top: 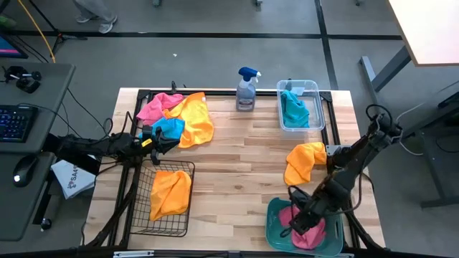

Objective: Sort microfiber towel by color & place in baskets
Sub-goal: Put the right orange microfiber towel into the black wire basket

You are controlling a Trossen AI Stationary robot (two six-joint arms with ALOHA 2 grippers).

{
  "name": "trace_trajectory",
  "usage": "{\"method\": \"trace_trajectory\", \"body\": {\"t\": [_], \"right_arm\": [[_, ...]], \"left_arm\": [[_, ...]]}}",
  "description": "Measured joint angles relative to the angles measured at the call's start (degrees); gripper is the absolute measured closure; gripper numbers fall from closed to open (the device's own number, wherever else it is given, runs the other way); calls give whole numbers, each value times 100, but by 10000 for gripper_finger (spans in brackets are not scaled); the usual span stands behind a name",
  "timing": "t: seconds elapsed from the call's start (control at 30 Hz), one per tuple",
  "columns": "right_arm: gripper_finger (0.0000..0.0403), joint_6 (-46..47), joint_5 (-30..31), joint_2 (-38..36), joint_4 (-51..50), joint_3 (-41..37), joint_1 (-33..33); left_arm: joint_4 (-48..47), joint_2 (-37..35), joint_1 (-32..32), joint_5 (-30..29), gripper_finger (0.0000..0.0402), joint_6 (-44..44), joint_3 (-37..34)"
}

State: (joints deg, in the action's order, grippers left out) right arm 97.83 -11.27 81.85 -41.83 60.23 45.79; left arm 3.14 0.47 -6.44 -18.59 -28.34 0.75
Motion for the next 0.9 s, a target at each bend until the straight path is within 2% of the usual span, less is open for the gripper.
{"method": "trace_trajectory", "body": {"t": [0.1,0.2,0.33,0.4,0.53,0.6,0.77,0.9], "right_arm": [[139,-495,-150,-119,173,2,-337],[118,-1045,63,-287,370,2,-805],[110,-1905,561,-464,836,13,-1543],[110,-2179,654,-475,738,20,-1887],[110,-2528,723,-468,-418,17,-2375],[110,-2617,994,-468,-1151,16,-2547],[110,-2284,2153,-436,-2762,-50,-2859],[110,-2178,2246,-411,-3251,-465,-3185]], "left_arm": [[0,0,-1,0,402,0,0],[0,0,0,0,401,-1,0],[0,0,0,0,401,-1,0],[0,0,0,0,402,0,0],[0,0,0,0,401,0,0],[2,0,0,0,402,-1,0],[0,0,0,0,401,0,0],[0,0,-1,0,401,-1,0]]}}
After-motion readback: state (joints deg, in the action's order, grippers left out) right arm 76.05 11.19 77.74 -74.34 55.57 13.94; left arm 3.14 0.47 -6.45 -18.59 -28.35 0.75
